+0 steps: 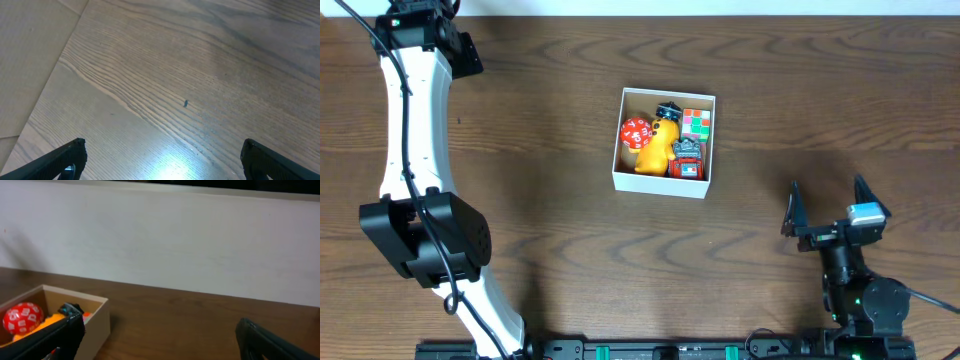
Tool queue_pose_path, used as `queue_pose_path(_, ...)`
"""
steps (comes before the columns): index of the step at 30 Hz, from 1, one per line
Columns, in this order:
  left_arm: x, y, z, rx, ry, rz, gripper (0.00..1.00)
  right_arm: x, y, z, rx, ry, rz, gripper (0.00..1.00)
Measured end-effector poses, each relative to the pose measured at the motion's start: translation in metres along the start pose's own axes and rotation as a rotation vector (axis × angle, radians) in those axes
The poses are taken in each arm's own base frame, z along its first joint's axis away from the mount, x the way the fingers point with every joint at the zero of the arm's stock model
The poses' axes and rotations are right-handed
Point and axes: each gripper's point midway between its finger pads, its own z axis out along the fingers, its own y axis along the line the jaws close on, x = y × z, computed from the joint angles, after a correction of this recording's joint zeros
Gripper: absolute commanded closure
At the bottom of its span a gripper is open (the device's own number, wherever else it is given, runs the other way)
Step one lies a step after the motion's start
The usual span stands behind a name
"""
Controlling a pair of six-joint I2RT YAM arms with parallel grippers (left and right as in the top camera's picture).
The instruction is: Pack container
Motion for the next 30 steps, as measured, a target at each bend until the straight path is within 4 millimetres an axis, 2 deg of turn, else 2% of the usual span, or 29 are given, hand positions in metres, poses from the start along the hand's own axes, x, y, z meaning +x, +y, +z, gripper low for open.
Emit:
queue_pose_path(14,0.0,0.0,0.0,0.0,0.0,0.0,0.02,0.026,0.009,-0.002,-0.035,0.029,-0.023,0.01)
queue_pose_path(30,0.0,0.0,0.0,0.0,0.0,0.0,0.02,0.03,0.01,-0.01,-0.035,0.012,-0.029,0.01)
